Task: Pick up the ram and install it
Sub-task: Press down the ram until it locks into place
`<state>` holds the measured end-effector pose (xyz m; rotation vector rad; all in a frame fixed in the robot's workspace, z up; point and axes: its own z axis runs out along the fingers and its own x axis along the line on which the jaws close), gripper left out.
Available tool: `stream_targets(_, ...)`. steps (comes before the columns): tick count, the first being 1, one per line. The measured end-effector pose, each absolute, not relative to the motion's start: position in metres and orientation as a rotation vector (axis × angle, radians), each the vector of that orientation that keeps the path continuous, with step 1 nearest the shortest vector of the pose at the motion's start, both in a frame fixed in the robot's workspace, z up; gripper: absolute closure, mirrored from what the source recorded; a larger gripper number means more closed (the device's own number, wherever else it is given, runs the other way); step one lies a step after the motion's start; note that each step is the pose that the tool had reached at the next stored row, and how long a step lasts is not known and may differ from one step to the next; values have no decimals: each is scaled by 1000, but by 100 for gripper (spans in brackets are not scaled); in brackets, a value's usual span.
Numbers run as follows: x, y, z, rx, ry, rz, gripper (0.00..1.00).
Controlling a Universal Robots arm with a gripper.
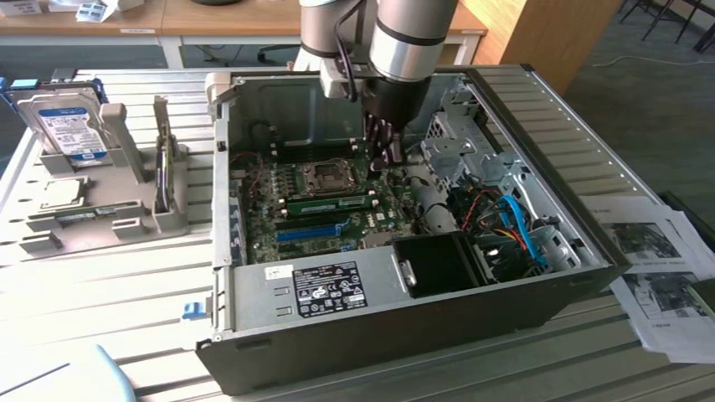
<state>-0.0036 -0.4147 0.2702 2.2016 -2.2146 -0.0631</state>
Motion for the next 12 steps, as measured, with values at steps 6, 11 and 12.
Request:
stream_targets(6, -4, -415, 266, 2202, -2215, -63, 91)
stream_targets(11, -4, -415, 262, 2202, -2215, -63, 91)
stream_targets(12, -4, -415, 261, 2202, -2215, -63, 91)
